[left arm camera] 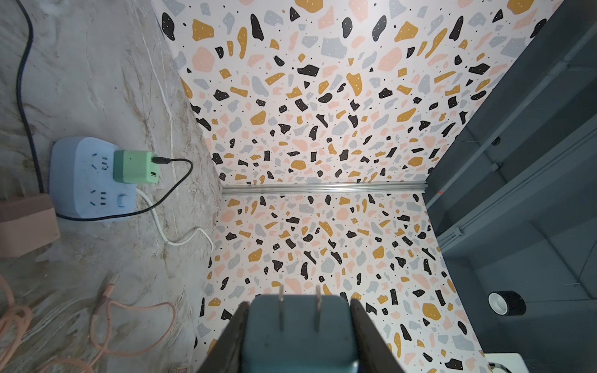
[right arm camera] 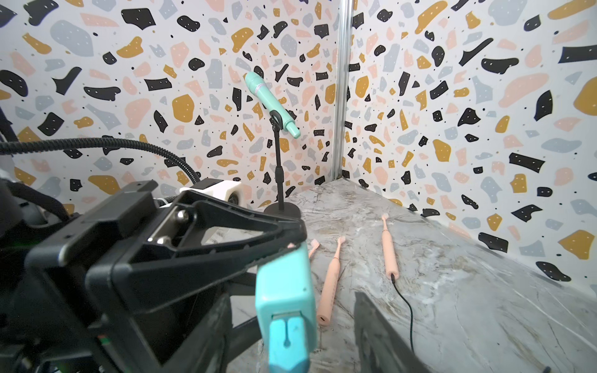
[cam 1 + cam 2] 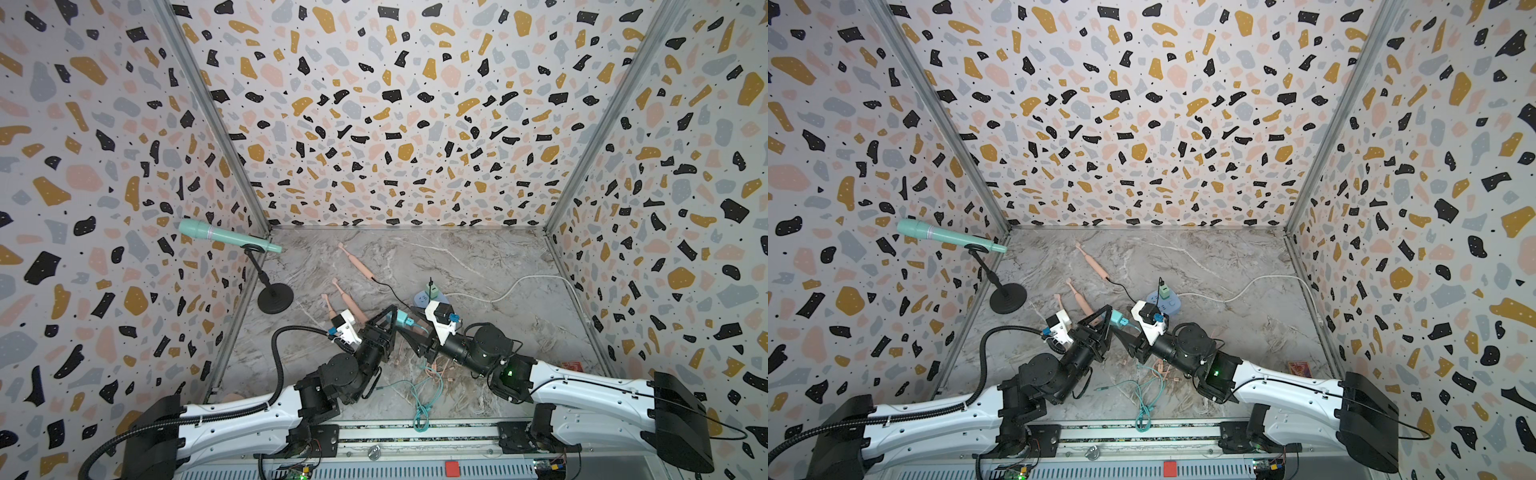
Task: Charge the electric toothbrush
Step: Insert the plug into the socket.
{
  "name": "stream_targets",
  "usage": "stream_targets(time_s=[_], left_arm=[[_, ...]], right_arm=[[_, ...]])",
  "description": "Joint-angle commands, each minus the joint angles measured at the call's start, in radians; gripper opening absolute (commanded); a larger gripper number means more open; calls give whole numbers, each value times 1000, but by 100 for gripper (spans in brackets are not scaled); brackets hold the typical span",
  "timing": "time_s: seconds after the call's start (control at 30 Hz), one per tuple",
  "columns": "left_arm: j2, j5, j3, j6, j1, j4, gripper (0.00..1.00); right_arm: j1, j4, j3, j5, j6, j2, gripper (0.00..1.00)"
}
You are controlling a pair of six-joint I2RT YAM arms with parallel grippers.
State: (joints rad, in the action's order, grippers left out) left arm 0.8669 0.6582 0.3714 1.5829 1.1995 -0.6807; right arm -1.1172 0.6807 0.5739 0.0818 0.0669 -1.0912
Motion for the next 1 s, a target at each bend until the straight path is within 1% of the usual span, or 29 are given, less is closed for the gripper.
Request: stream_targets(time_s=[0.0,0.07,0.27,0.3,0.37,0.4,0.47,0.53,0.63,0.73,0.9,0.93,0.97], left_arm=[[-11,-29,-7,3,-3,-52,0],[-12,-28,-9,10,-5,-55,0],[-17,-31,-8,11,-8,-61,0],[-12,-35,-6,11,-8,-62,0],[-4,-42,-6,12,-9,-72,0],[1,-45,-5,13,-9,-83,0],[6,-54,-4,11,-8,-95,0],[9,-61,0,8,-10,-98,0],[6,-64,0,5,-10,-99,0],[7,-69,0,3,-12,-99,0],[17,-87,5,3,-15,-103,0],[17,-87,10,7,-15,-88,0],[16,-86,17,7,-17,-67,5]], right_arm=[[-3,41,13,12,-49,10,55],[-4,33,17,0,-53,6,50],[-7,22,13,-34,-47,-11,44],[-6,20,14,-36,-47,-12,41],[-6,15,23,-32,-44,-18,41],[-6,11,27,-30,-45,-20,42],[-6,12,27,-18,-51,-25,48],[-5,10,29,-14,-55,-30,48],[-3,9,31,-18,-58,-31,42],[-1,15,28,-28,-58,-25,32],[0,12,30,-42,-64,-27,10],[0,7,32,-42,-66,-26,3],[0,2,33,-41,-68,-23,0]])
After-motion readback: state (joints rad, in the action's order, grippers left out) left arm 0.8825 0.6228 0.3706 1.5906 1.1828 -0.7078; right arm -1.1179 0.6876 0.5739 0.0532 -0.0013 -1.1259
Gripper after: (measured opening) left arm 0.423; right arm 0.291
